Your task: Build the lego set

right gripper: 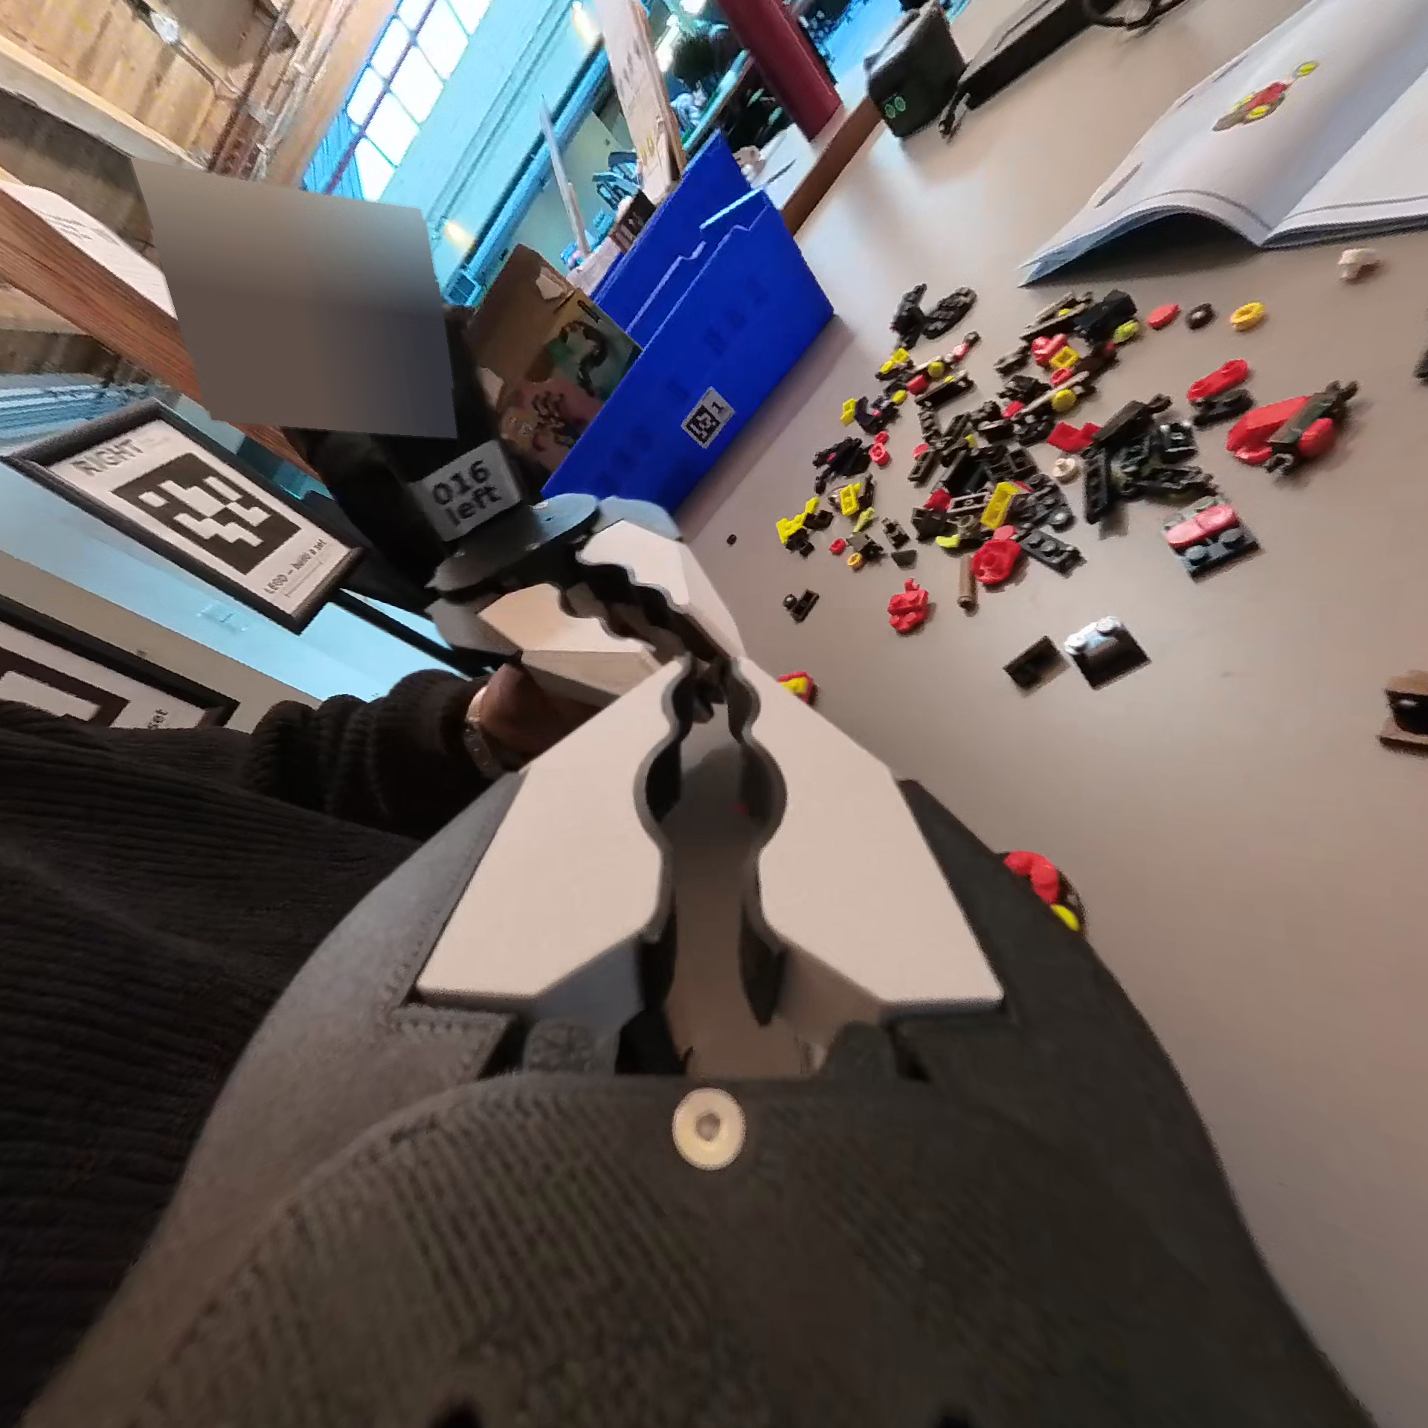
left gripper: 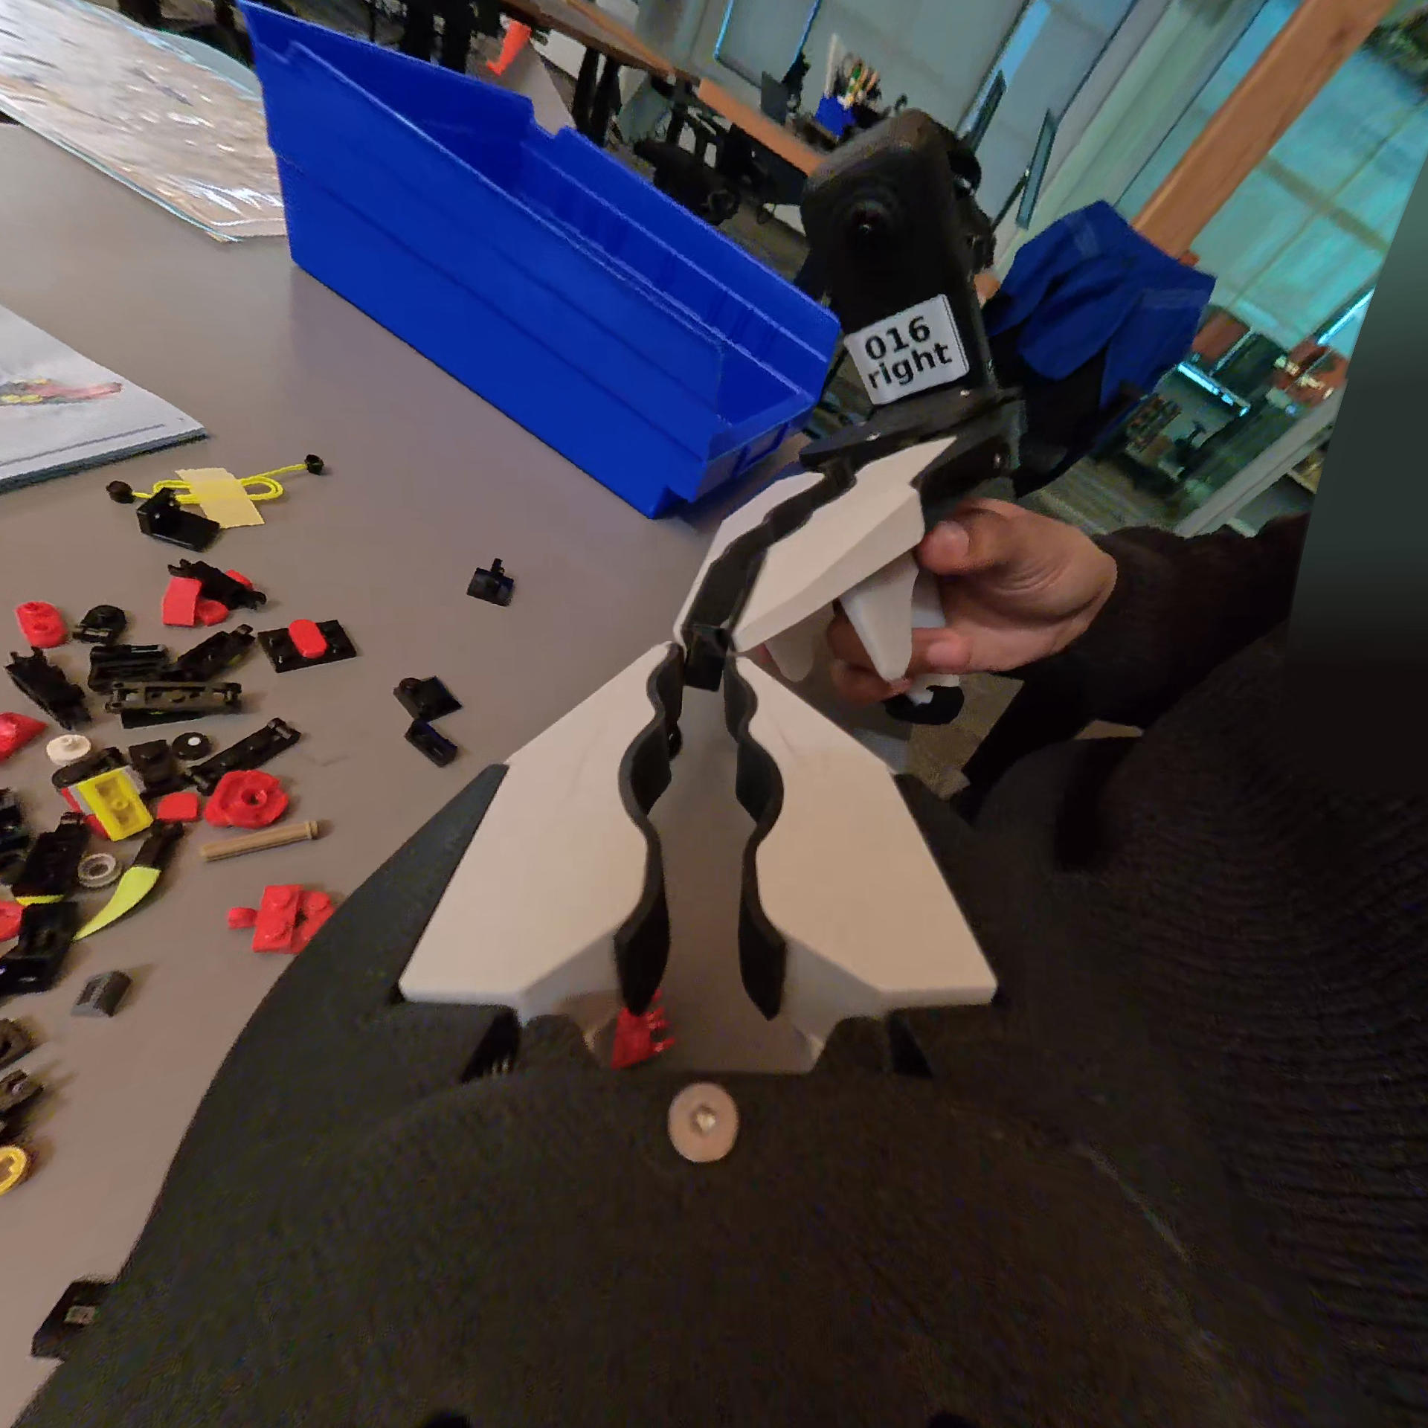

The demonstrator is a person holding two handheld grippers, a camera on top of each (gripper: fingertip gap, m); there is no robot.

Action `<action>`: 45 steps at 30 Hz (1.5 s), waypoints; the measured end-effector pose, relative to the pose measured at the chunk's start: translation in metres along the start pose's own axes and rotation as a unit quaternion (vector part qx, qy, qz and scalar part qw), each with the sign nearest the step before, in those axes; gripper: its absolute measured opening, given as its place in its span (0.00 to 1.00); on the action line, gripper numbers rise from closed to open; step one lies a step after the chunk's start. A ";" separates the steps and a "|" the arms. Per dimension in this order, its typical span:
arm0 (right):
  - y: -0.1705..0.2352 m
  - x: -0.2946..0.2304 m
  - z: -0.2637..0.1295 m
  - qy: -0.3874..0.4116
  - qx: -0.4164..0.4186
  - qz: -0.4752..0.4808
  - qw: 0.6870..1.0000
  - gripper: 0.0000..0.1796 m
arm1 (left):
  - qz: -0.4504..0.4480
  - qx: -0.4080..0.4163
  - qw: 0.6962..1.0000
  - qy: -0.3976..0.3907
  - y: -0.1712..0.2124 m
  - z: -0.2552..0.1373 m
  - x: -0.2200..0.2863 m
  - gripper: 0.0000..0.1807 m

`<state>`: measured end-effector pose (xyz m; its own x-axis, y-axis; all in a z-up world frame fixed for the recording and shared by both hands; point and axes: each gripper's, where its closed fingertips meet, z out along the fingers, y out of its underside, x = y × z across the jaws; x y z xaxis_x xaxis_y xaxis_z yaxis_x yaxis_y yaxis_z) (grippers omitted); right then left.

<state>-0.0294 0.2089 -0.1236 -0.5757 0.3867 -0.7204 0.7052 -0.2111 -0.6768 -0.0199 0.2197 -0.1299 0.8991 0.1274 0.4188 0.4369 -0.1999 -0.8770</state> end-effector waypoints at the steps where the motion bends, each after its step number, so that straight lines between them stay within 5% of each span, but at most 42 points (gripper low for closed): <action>1: 0.000 0.001 -0.001 0.000 -0.002 -0.001 1.000 0.03 | 0.005 -0.001 1.000 -0.004 0.001 0.001 0.001 0.04; 8: 0.013 0.007 -0.018 0.011 -0.099 -0.043 0.994 0.02 | -0.027 -0.010 0.999 0.016 0.005 0.001 0.002 0.12; 14: 0.082 0.056 -0.066 0.149 -0.360 -0.131 0.912 0.02 | -0.045 -0.005 0.999 0.018 0.005 -0.004 -0.002 0.14; 19: 0.089 0.057 -0.059 0.132 -0.357 -0.062 0.923 0.03 | -0.046 -0.007 0.999 0.024 0.005 -0.004 0.000 0.14; 33: 0.035 0.052 -0.068 0.208 -0.248 -0.209 0.923 0.11 | -0.051 -0.005 0.998 0.020 0.004 -0.006 -0.002 0.14; 45: 0.085 0.060 -0.068 0.232 -0.294 -0.178 0.910 0.08 | -0.059 -0.010 0.998 0.013 0.006 -0.001 -0.007 0.14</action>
<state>0.0243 0.2751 -0.2136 -0.6706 0.7030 -0.2368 0.6861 0.4664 -0.5584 -0.0236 0.2171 -0.1378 0.8416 0.1254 0.5254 0.5401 -0.2050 -0.8162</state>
